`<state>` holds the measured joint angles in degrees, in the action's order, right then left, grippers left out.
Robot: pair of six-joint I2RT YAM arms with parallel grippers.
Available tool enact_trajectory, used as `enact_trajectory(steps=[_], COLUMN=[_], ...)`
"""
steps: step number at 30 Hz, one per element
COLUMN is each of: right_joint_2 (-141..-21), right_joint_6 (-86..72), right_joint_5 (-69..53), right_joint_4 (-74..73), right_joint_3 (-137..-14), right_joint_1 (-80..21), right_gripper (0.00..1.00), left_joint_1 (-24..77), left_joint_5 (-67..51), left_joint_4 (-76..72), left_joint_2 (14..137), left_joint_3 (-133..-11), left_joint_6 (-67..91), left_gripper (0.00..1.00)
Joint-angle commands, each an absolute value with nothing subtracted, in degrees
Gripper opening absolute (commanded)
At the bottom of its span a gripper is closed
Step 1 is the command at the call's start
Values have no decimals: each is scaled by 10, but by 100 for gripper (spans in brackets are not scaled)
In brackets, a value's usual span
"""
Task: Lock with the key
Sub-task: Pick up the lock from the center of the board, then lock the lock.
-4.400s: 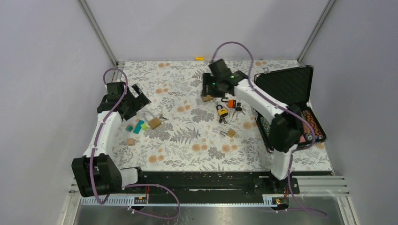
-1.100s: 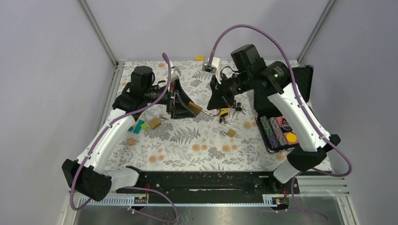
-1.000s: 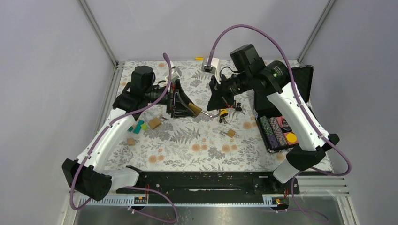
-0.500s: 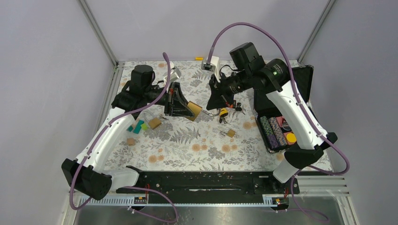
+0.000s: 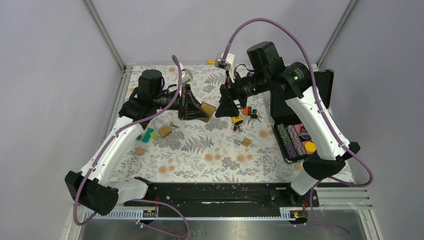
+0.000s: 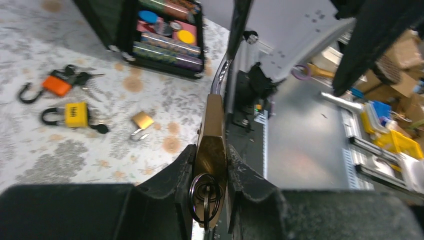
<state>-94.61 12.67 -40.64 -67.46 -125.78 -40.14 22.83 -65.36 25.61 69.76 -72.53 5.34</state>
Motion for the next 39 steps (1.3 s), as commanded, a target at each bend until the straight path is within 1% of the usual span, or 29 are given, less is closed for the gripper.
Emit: enact_trajectory(steps=[1, 8, 14, 18, 23, 26, 31, 36, 39], right_joint_2=[-909, -849, -831, -828, -825, -825, -796, -745, -723], right_joint_6=[93, 39, -5, -38, -76, -94, -138, -195, -206], right_joint_5=[-398, -366, -421, -414, -390, -352, -337, -321, -298], right_joint_4=[-595, -474, -415, -386, -354, -338, -265, -170, -134], right_joint_3=[-1255, -1170, -1132, -1108, -1082, -1073, -1037, -963, -932], right_joint_1=[-406, -401, -397, -397, -397, -394, -377, -351, -344], right_gripper=[75, 80, 79, 78, 76, 75, 74, 78, 82], left_joint_1=[223, 209, 208, 208, 205, 205, 203, 199, 198], left_joint_5=[-550, -481, -461, -435, -376, -386, -386, -395, -414], left_joint_4=[136, 71, 19, -14, -86, -109, -105, -109, -117], left_joint_2=[643, 597, 577, 566, 547, 548, 544, 542, 542], left_joint_3=[-721, -704, -699, -702, -690, -700, -706, -709, -711], left_joint_6=[85, 121, 157, 181, 259, 295, 300, 310, 318], left_gripper=[0, 0, 0, 0, 0, 0, 0, 0, 0])
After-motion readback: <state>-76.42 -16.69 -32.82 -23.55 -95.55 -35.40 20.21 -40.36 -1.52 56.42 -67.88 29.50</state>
